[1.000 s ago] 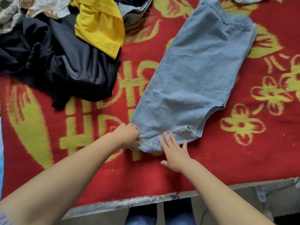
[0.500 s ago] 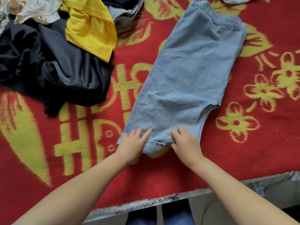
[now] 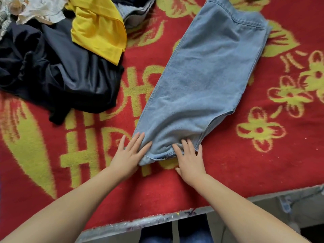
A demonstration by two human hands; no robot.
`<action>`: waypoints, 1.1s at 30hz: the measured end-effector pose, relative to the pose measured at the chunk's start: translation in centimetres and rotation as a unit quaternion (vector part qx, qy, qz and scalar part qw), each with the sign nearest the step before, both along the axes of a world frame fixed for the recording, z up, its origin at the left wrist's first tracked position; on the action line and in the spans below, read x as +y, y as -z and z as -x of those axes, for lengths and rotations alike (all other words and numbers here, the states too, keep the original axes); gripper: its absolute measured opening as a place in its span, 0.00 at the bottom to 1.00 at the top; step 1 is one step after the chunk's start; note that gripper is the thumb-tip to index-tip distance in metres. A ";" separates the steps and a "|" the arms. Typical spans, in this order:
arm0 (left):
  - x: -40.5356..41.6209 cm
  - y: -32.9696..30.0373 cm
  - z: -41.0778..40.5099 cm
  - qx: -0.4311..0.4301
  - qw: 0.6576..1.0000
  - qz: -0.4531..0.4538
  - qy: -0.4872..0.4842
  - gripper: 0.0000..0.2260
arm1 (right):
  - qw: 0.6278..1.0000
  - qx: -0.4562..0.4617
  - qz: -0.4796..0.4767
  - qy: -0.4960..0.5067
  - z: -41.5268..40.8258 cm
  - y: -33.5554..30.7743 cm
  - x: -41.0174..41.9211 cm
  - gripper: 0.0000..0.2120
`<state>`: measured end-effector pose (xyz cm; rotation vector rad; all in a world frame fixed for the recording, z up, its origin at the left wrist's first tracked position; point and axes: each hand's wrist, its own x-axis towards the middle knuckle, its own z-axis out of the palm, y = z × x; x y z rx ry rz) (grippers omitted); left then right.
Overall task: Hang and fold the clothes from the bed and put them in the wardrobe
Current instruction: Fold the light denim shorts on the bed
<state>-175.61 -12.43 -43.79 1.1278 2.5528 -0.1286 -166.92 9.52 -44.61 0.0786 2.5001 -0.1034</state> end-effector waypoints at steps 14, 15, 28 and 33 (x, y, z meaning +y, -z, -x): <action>6.6 -6.8 4.3 -0.238 0.954 0.167 0.068 0.07 | 0.997 -0.001 0.068 -0.031 2.9 -3.0 5.5 0.23; 7.8 -8.1 4.5 -0.304 0.928 0.198 0.089 0.07 | 0.991 -0.042 0.122 -0.023 2.1 -4.0 6.1 0.18; 14.3 -2.8 10.6 -0.213 0.959 0.042 -0.181 0.20 | 0.903 0.102 0.185 0.374 0.9 -2.6 14.1 0.12; 12.0 -1.6 4.4 0.042 0.993 -0.098 -0.058 0.31 | 0.902 0.175 0.133 0.372 0.4 -1.5 12.8 0.15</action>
